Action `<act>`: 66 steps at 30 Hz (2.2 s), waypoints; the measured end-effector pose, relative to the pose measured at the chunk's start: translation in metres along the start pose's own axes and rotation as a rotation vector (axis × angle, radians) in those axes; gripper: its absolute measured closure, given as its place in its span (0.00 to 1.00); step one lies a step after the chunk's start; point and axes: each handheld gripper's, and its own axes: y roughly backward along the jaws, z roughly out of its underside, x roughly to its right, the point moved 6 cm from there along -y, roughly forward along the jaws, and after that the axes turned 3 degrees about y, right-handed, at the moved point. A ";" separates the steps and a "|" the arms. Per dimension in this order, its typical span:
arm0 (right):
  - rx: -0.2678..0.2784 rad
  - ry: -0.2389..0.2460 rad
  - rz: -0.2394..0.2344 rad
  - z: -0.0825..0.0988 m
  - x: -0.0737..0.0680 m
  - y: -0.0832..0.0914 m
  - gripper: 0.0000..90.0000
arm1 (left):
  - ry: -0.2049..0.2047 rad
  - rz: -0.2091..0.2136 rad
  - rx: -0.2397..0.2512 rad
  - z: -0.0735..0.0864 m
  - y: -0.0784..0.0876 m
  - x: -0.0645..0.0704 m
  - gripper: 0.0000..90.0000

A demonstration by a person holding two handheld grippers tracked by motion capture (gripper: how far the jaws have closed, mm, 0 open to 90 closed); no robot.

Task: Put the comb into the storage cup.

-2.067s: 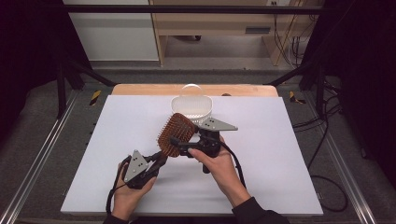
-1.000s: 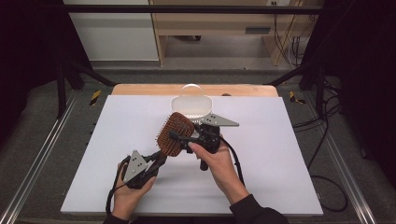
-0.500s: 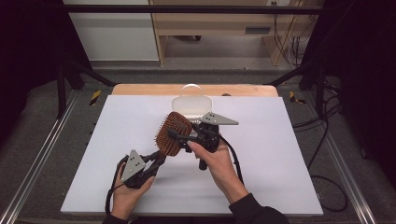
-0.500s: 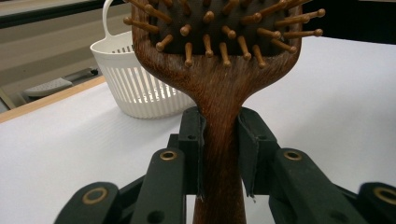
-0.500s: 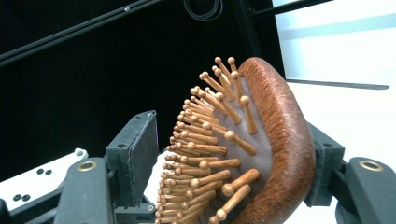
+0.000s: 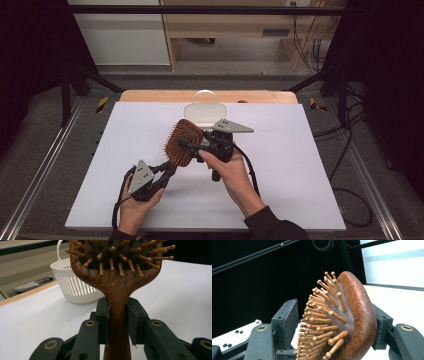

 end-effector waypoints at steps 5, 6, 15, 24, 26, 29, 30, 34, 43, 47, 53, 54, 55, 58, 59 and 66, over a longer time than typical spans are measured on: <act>0.002 -0.002 0.001 0.000 0.001 -0.001 0.40 | 0.003 0.000 -0.004 0.000 0.000 -0.001 0.81; 0.003 -0.002 0.001 0.000 0.001 -0.001 0.40 | 0.004 0.001 -0.004 0.000 0.000 -0.001 0.81; 0.009 -0.008 -0.004 -0.001 0.001 0.000 0.42 | 0.013 0.008 0.001 -0.001 0.000 0.000 0.81; 0.016 -0.012 -0.004 -0.002 0.001 -0.001 0.44 | 0.024 0.015 0.001 -0.002 0.001 0.000 0.81; 0.018 -0.012 -0.002 -0.002 0.001 -0.001 0.44 | 0.025 0.018 0.001 -0.002 0.001 0.000 0.81; 0.023 -0.013 -0.005 -0.003 0.000 0.000 0.44 | 0.026 0.021 0.003 -0.002 0.001 0.001 0.81; 0.024 -0.013 -0.005 -0.003 0.000 0.000 0.44 | 0.027 0.023 0.003 -0.002 0.001 0.001 0.81; 0.028 -0.018 -0.005 -0.004 0.002 0.000 0.45 | 0.021 0.026 -0.003 -0.001 0.000 0.002 0.81; 0.039 -0.031 -0.014 -0.002 0.000 -0.003 0.47 | 0.014 0.014 0.000 -0.002 0.001 0.001 0.81; 0.035 -0.040 -0.019 -0.002 0.000 -0.003 0.47 | 0.011 0.009 0.000 -0.002 0.001 0.001 0.81; 0.022 -0.041 -0.017 -0.001 0.001 -0.002 0.47 | 0.009 0.007 -0.001 -0.002 0.001 0.002 0.81; 0.021 -0.043 -0.018 -0.001 0.001 -0.002 0.47 | 0.005 0.005 -0.001 -0.002 0.001 0.002 0.81; 0.022 -0.046 -0.017 -0.001 0.001 -0.002 0.47 | 0.005 0.003 -0.001 -0.002 0.001 0.002 0.81; 0.022 -0.056 -0.021 -0.001 0.001 -0.003 0.48 | 0.006 -0.002 -0.008 -0.002 0.002 0.001 0.81; 0.019 -0.058 -0.018 -0.001 0.002 -0.004 0.48 | 0.008 -0.001 -0.010 -0.001 0.002 0.001 0.81; 0.016 -0.065 -0.029 -0.001 0.001 -0.005 0.47 | 0.004 -0.006 -0.010 -0.002 0.002 0.000 0.81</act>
